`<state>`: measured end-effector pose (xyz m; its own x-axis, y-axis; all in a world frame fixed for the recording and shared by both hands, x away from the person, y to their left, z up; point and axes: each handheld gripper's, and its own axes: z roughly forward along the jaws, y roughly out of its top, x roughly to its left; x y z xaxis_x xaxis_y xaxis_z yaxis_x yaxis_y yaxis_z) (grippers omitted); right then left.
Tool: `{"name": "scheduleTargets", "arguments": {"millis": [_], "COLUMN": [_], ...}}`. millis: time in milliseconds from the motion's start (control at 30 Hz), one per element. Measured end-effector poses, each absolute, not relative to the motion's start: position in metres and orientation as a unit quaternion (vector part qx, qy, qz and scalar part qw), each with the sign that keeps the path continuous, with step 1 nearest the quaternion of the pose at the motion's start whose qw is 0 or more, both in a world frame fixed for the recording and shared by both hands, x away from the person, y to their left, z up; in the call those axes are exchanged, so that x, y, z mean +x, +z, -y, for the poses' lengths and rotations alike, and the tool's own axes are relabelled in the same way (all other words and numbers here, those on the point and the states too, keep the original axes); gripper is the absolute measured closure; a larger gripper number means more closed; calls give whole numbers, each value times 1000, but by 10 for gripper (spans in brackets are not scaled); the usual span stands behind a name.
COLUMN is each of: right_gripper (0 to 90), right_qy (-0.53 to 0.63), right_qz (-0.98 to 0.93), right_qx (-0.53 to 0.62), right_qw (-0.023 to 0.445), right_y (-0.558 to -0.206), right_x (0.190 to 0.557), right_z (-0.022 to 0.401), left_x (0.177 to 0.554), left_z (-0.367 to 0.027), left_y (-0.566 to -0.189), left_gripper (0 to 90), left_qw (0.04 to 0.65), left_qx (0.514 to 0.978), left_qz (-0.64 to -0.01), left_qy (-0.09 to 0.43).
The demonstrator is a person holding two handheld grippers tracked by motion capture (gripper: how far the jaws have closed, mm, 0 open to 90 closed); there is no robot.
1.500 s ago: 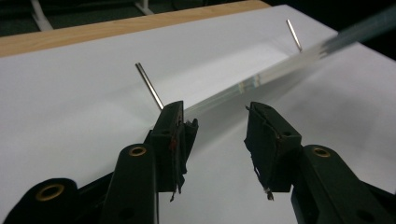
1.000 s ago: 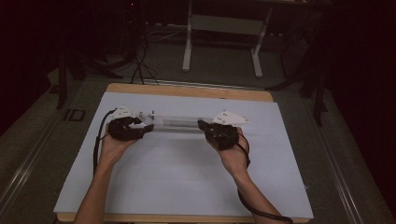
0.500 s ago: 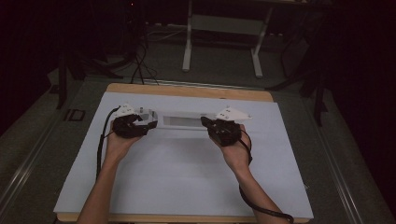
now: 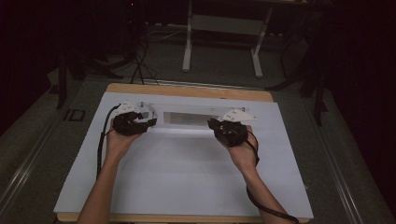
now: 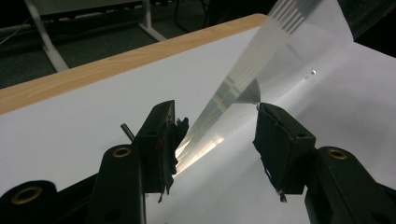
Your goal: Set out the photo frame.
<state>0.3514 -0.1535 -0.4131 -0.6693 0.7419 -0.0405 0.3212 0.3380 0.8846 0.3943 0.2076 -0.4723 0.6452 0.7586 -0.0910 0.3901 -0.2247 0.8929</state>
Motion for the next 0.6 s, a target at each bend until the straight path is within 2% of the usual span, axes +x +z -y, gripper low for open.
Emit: {"name": "scheduleTargets", "arguments": {"millis": [233,600], "right_gripper": [656,600], "right_qy": [458,439], "right_qz": [-777,-770], "right_qx": [368,397], "right_qw": [227,239], "right_y": [-425,-440], "right_x": [361,375], "right_z": [179,215], "left_x": [398,402], "left_z": [-207,-207], "left_y": [-471,-470], "left_gripper": [494,494], "left_qw": [494,495], "left_qx": [759,754], "left_qz": [-383,-389], "left_qy": [184,186]}}
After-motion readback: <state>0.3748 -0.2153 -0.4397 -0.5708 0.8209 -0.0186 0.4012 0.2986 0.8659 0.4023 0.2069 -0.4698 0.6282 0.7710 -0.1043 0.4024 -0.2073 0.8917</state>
